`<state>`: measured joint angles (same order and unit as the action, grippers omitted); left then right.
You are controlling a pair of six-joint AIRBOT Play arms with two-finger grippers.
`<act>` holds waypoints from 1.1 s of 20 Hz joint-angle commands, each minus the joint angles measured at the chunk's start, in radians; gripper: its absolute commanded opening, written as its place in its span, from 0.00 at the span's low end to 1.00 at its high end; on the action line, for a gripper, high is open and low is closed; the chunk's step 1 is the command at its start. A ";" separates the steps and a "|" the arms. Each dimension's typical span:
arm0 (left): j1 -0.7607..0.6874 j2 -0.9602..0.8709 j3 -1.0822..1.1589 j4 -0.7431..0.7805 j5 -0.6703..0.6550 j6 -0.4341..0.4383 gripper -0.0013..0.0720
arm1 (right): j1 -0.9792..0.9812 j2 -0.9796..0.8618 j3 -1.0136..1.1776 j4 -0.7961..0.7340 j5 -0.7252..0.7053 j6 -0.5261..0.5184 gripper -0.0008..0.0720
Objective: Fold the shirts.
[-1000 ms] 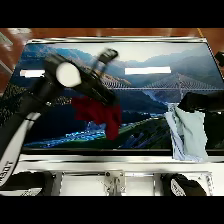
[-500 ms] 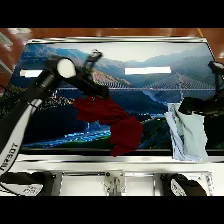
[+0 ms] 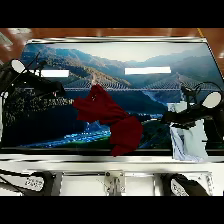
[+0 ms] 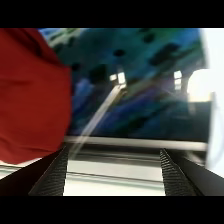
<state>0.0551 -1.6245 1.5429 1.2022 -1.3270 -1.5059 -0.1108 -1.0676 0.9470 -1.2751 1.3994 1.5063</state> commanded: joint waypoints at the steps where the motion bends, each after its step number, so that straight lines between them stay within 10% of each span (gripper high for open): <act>1: 0.024 -0.087 -0.025 -0.093 0.067 0.091 0.98 | 0.001 -0.058 -0.033 0.091 -0.046 0.000 0.95; 11: -0.063 -0.270 -0.025 -0.294 0.162 0.256 0.98 | 0.002 -0.153 -0.045 0.175 -0.059 0.010 0.95; 12: -0.069 -0.273 -0.024 -0.314 0.167 0.264 0.86 | 0.002 -0.153 -0.055 0.175 -0.064 0.022 0.95; 14: -0.075 -0.274 -0.024 -0.322 0.156 0.275 0.15 | 0.002 -0.153 -0.085 0.178 -0.069 0.035 0.95; 22: -0.073 -0.223 -0.017 -0.327 0.032 0.320 0.07 | 0.217 -0.183 -0.261 0.302 -0.328 0.045 0.95</act>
<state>-0.0177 -1.8709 1.5249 0.8795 -1.2655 -1.1961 0.0181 -1.2297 0.7322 -1.0183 1.1877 1.5425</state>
